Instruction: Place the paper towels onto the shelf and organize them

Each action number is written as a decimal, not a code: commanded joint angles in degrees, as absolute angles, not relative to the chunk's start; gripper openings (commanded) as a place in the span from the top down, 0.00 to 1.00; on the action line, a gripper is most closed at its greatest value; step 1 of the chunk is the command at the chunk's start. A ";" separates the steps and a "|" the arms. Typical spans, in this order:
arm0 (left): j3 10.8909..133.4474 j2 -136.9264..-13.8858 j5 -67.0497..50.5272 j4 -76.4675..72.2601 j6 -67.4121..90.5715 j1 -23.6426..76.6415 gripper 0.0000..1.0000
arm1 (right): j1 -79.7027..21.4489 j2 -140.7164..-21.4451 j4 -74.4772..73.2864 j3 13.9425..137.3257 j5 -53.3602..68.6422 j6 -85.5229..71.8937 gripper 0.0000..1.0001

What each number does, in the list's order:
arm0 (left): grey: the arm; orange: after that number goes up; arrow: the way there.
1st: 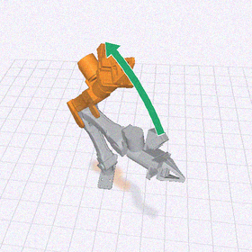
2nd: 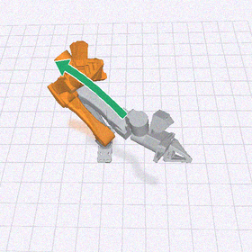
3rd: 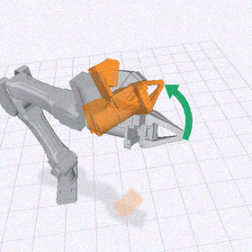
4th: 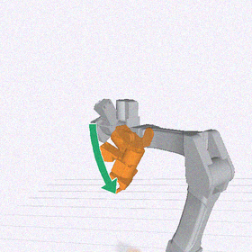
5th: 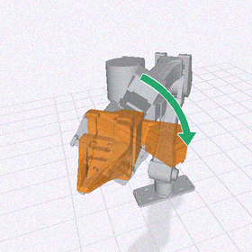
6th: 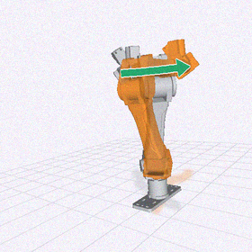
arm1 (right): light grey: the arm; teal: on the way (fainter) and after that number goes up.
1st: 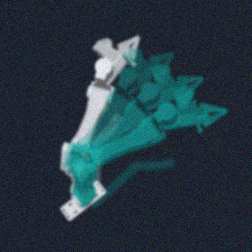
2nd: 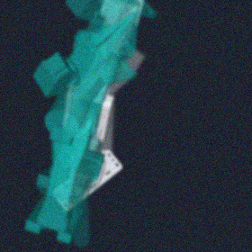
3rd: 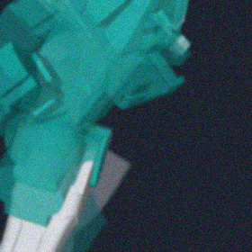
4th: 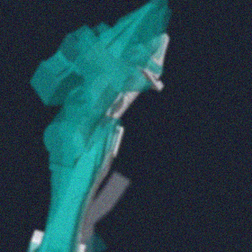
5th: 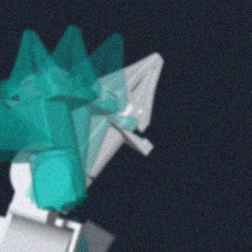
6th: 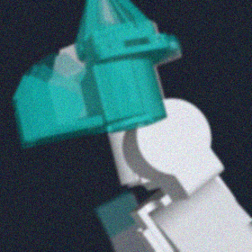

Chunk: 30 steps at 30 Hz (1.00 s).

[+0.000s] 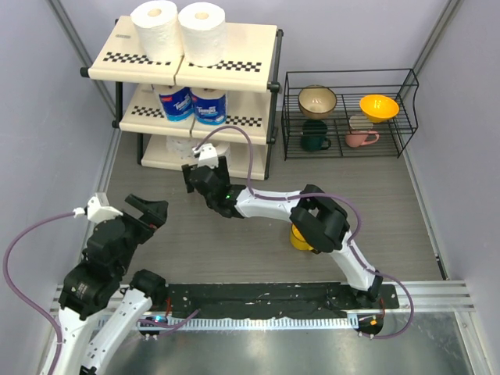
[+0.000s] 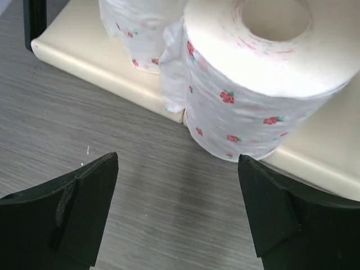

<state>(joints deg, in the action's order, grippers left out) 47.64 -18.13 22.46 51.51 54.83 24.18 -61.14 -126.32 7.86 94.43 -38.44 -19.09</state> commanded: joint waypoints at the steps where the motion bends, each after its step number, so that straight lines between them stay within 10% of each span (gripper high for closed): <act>1: 49.83 -17.67 22.24 53.09 54.14 23.91 0.00 | -61.35 -127.35 17.31 95.19 -42.54 -16.97 0.08; 30: 47.37 -15.47 23.29 53.61 56.42 23.91 0.00 | -56.25 -137.38 18.63 108.90 -39.29 -4.66 0.08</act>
